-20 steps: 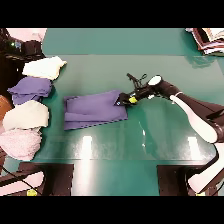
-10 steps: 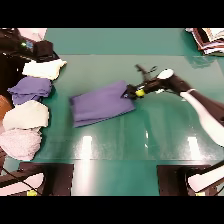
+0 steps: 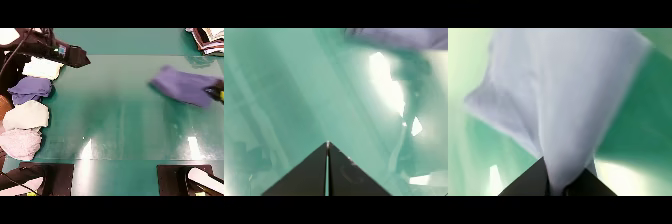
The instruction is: Fold the shirts.
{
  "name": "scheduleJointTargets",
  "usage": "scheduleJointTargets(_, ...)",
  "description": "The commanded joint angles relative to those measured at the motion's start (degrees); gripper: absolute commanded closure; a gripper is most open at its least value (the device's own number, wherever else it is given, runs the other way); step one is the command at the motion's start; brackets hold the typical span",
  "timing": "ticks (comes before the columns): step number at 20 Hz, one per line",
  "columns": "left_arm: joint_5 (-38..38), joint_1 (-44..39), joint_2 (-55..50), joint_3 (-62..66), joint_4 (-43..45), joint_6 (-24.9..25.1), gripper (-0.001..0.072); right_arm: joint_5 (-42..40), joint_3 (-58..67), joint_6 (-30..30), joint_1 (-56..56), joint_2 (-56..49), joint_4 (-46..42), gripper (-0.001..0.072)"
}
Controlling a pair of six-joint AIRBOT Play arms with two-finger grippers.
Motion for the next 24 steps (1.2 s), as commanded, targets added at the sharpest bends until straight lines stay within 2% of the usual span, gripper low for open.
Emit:
scheduleJointTargets(1,3.54,-3.23,0.04,-0.02,0.04,0.09,0.0683,-1.16,-5.05,0.02,-21.11,6.03,-0.72,0.0699)
scheduleJointTargets(4,3.63,-3.37,0.04,-0.02,0.20,0.00,0.0682,0.07,-6.67,0.07,-29.62,5.18,-0.85,0.0698)
scheduleJointTargets(10,3.10,-3.37,0.04,-0.02,0.48,0.02,0.0682,5.88,-3.23,0.09,-30.34,0.42,-3.91,0.0681)
scheduleJointTargets(11,3.10,-3.37,0.04,-0.02,0.48,0.07,0.0682,8.17,-1.18,0.09,-30.88,-0.57,-6.47,0.0535)
scheduleJointTargets(12,3.10,-3.37,0.04,-0.02,0.50,0.13,0.0682,10.86,1.14,0.09,-31.41,-1.57,-9.20,0.0359)
scheduleJointTargets(13,3.10,-3.37,0.04,-0.02,0.52,0.13,0.0682,13.86,3.89,0.35,-32.30,-2.64,-12.17,0.0251)
scheduleJointTargets(15,3.13,-3.37,0.04,-0.02,0.50,0.13,0.0682,19.65,9.46,0.72,-34.88,-4.35,-17.35,0.0249)
scheduleJointTargets(17,3.08,-3.37,0.04,-0.02,0.50,0.13,0.0682,25.14,15.69,4.28,-38.12,-5.62,-20.00,0.0249)
scheduleJointTargets(21,3.15,-3.37,0.04,-0.02,0.52,0.13,0.0682,29.73,25.75,8.70,-40.04,-6.05,-18.27,0.0251)
scheduleJointTargets(24,3.34,-3.37,0.04,-0.02,0.50,0.15,0.0682,28.68,30.12,9.68,-34.34,-6.05,-9.46,0.0252)
